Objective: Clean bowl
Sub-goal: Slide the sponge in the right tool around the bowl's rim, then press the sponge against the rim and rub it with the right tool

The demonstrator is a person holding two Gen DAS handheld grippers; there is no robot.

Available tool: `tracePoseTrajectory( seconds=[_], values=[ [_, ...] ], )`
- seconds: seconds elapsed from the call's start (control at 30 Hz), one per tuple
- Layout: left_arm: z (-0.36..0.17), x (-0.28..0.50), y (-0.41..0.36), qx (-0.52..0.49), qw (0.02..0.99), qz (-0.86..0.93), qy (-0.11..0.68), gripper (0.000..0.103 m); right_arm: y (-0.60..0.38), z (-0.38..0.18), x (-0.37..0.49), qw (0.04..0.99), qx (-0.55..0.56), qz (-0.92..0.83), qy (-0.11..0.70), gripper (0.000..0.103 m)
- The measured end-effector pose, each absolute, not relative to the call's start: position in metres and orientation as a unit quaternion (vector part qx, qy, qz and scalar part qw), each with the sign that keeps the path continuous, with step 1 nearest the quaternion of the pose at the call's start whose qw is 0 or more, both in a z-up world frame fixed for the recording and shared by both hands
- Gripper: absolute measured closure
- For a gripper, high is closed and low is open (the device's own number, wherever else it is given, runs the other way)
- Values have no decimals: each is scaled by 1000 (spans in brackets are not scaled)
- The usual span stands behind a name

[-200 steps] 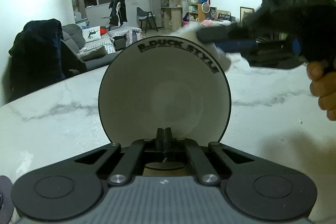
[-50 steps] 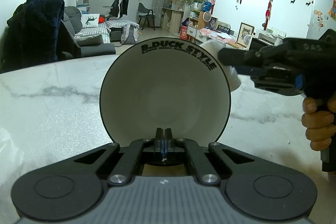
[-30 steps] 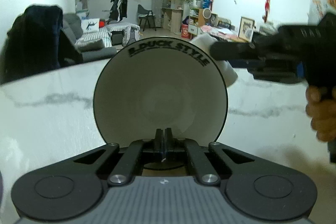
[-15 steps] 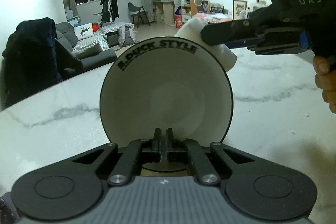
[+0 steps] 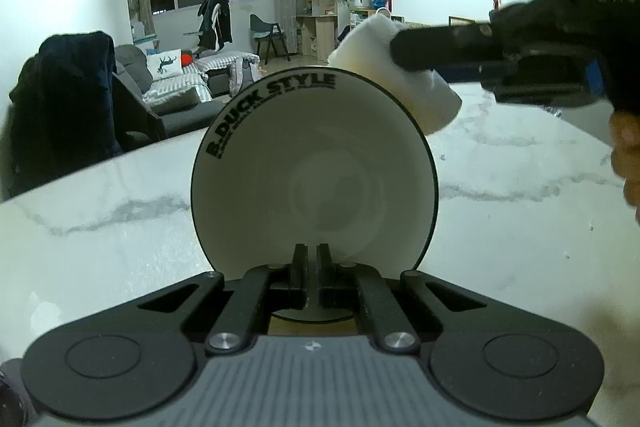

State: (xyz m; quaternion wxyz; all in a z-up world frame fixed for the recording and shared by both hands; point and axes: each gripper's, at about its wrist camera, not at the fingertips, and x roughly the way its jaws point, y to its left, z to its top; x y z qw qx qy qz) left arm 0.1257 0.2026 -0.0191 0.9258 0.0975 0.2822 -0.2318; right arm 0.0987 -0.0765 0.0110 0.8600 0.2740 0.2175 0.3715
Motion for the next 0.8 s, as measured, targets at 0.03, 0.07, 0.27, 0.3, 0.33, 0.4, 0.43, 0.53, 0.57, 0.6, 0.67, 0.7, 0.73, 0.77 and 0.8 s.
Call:
tracePoseTrajectory(
  seconds=[0.03, 0.07, 0.27, 0.3, 0.33, 0.4, 0.43, 0.53, 0.57, 0.6, 0.67, 0.7, 0.73, 0.77, 0.8],
  values=[
    [-18, 126, 204, 95, 926, -232, 283, 100, -77, 8, 100, 859, 279, 371, 216, 91],
    [-18, 127, 204, 93, 926, -232, 283, 100, -77, 5, 101, 858, 285, 369, 215, 91],
    [-14, 130, 210, 73, 926, -231, 289, 100, -86, -18, 115, 851, 314, 346, 239, 91],
    [-14, 130, 211, 71, 926, -231, 289, 100, -86, -19, 116, 849, 317, 347, 242, 91],
    [-13, 131, 211, 69, 926, -231, 290, 100, -85, -20, 116, 846, 322, 350, 242, 91],
    [-12, 131, 212, 69, 927, -228, 289, 100, -84, -20, 116, 841, 327, 356, 242, 90],
    [-12, 131, 212, 69, 927, -227, 289, 100, -83, -19, 114, 841, 326, 359, 240, 90],
    [-11, 131, 213, 71, 928, -224, 289, 100, -82, -13, 109, 834, 332, 379, 227, 90],
    [-10, 130, 212, 74, 928, -223, 288, 100, -82, -11, 108, 831, 334, 385, 222, 90],
    [-11, 130, 211, 77, 929, -222, 287, 100, -81, -10, 107, 829, 336, 390, 219, 90],
    [-11, 130, 210, 83, 929, -220, 286, 100, -79, -7, 104, 827, 333, 400, 213, 90],
    [-11, 130, 209, 84, 929, -219, 286, 100, -78, -6, 104, 827, 332, 401, 212, 91],
    [-11, 130, 209, 85, 929, -219, 285, 100, -78, -8, 105, 826, 335, 401, 212, 91],
    [-11, 129, 209, 85, 929, -219, 285, 100, -79, -9, 106, 823, 339, 402, 213, 91],
    [-11, 129, 209, 86, 929, -218, 285, 100, -79, -10, 107, 823, 342, 401, 214, 91]
  ],
)
